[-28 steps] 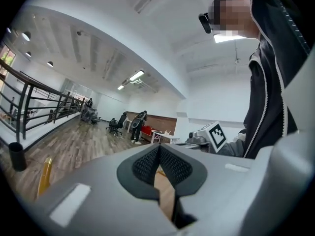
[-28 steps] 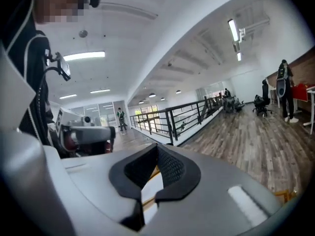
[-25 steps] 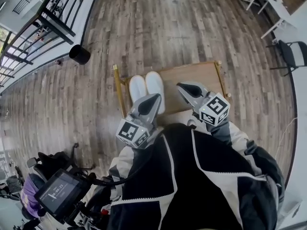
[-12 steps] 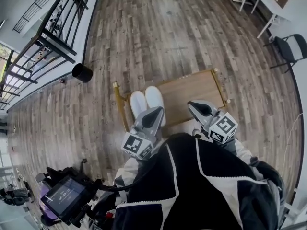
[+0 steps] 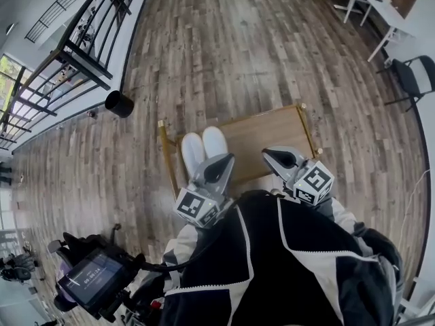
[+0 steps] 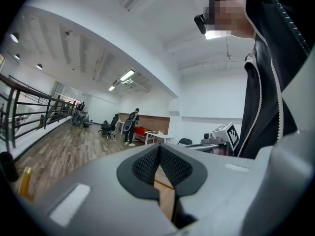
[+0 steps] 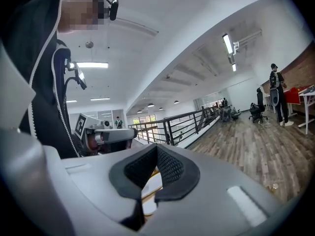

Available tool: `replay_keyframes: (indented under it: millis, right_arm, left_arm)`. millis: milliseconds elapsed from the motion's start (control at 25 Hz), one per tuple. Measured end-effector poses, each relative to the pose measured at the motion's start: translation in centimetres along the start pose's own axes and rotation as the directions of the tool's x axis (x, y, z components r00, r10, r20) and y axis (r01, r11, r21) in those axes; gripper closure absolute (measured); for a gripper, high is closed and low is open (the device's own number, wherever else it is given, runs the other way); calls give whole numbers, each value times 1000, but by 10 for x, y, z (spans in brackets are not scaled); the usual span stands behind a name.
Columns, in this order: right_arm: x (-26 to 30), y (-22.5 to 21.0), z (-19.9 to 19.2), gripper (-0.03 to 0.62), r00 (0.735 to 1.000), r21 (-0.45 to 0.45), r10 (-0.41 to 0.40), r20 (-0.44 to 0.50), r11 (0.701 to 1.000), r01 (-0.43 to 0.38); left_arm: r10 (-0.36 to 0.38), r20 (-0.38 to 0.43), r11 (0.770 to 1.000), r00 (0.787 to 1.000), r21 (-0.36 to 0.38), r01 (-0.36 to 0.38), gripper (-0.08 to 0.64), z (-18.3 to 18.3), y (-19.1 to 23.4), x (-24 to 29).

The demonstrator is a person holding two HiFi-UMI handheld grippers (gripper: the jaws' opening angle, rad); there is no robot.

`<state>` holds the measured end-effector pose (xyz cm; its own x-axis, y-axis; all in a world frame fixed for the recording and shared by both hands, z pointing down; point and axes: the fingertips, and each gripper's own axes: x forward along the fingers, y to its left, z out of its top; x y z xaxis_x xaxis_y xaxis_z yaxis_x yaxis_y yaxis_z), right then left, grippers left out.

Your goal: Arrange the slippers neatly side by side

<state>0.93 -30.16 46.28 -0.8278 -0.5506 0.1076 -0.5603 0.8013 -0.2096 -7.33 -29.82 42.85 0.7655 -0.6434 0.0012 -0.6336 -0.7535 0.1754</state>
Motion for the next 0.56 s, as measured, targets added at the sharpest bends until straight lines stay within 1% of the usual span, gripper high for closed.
replay_keyframes:
  millis: [160,320,400,560]
  right_arm:
    - [-2,-11,9,591,1000,-16,24,-13,1000,-25]
    - [-3,-15,18,591,999,-26,47,-24,999,-47]
    - [-19,-21,14,591,998,-28,54,-26,998,-55]
    - [-69,-35,-8,591,997,-18,80,-6,997,-80]
  left_arm:
    - [8,-7,1000,1000,8,-8,541,6,-4,17]
    - [17,5,1000,1000,6,-17,540,9,-4,24]
    - [23,7,1000,1000,5,-23,541,3,-18,33]
    - [36,11,999,999,-1,-36,540,-25,-65,56]
